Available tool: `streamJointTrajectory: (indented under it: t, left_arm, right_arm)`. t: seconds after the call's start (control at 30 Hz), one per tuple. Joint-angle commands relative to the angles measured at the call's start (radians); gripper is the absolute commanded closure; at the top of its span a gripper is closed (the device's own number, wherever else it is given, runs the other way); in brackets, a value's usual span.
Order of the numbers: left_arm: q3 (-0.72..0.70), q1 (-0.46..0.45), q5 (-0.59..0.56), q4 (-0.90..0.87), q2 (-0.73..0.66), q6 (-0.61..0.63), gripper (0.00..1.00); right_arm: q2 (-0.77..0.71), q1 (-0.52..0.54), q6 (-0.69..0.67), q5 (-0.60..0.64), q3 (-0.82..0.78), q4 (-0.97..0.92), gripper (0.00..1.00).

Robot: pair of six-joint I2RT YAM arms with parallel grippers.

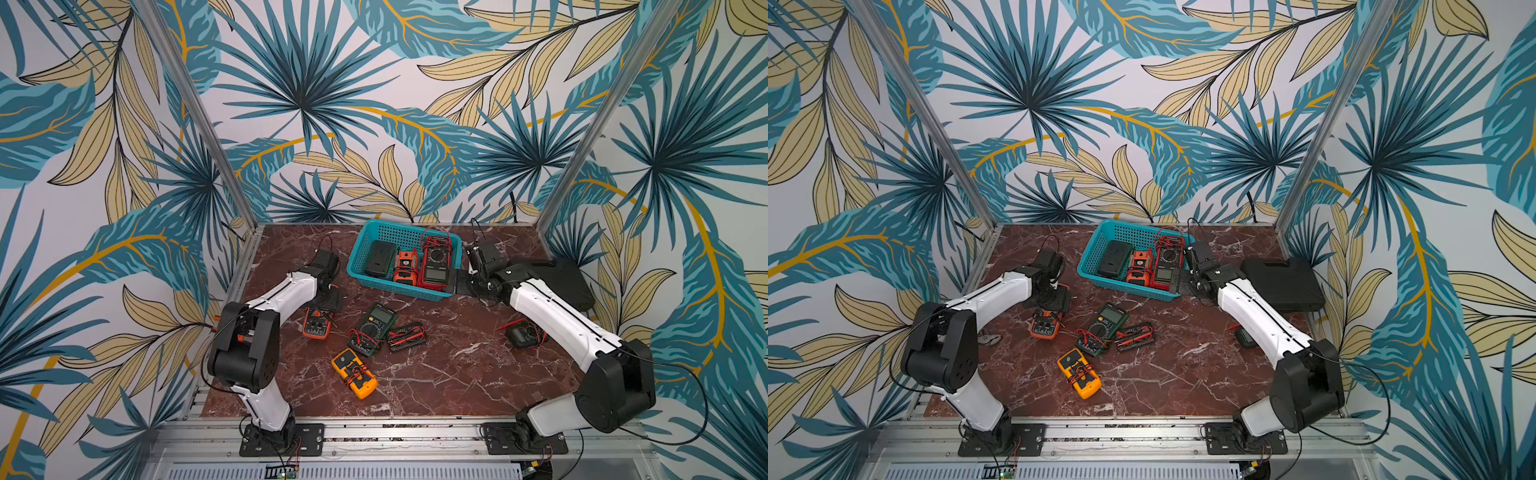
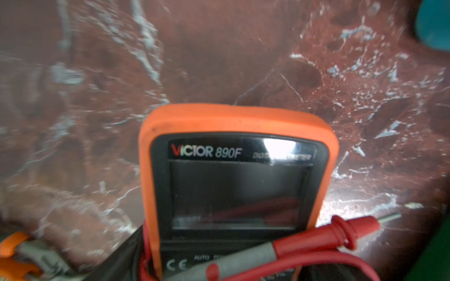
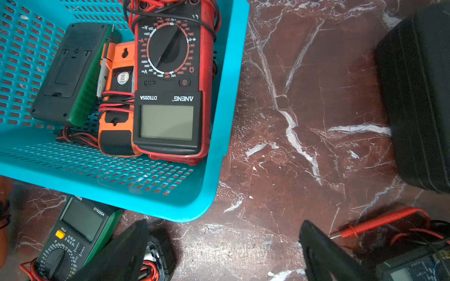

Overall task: Put the multimeter into the basket
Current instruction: Pick up the multimeter from the center of the board, then place the multimeter in the basket.

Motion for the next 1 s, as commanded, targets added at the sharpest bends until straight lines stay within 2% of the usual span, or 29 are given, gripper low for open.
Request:
streamJointTrajectory:
  t: [0.0, 0.13, 0.27, 0.43, 0.63, 0.67, 0.83, 0.97]
  left_arm:
    - [0.025, 0.005, -0.070, -0.019, -0.107, -0.030, 1.00]
    - [0.063, 0.005, -0.051, -0.025, -0.180, -0.039, 1.00]
    - [0.118, 0.004, 0.024, -0.002, -0.229, -0.036, 1.00]
    - [0.203, -0.020, 0.134, 0.080, -0.218, -0.042, 1.00]
    - [0.359, -0.096, 0.138, 0.173, -0.103, -0.032, 0.99]
    - [0.395, -0.105, 0.172, 0.179, -0.075, -0.032, 0.99]
    - [0.559, -0.130, 0.215, 0.211, 0.068, -0.030, 0.99]
    - [0.634, -0.138, 0.228, 0.268, 0.162, -0.014, 0.99]
  right_arm:
    - [-0.046, 0.005, 0.009, -0.003, -0.030, 0.018, 0.00]
    - [-0.074, 0.006, 0.005, 0.000, -0.044, 0.031, 0.00]
    - [-0.108, 0.006, 0.009, 0.004, -0.073, 0.055, 0.00]
    - [-0.146, 0.004, 0.011, 0.008, -0.099, 0.080, 0.00]
    - [-0.199, 0.005, 0.012, 0.025, -0.128, 0.099, 0.01]
    - [-0.208, 0.005, 0.012, 0.026, -0.132, 0.105, 0.01]
    - [-0.247, 0.006, 0.009, 0.025, -0.149, 0.118, 0.00]
    - [-0.272, 0.006, 0.006, 0.027, -0.164, 0.128, 0.01]
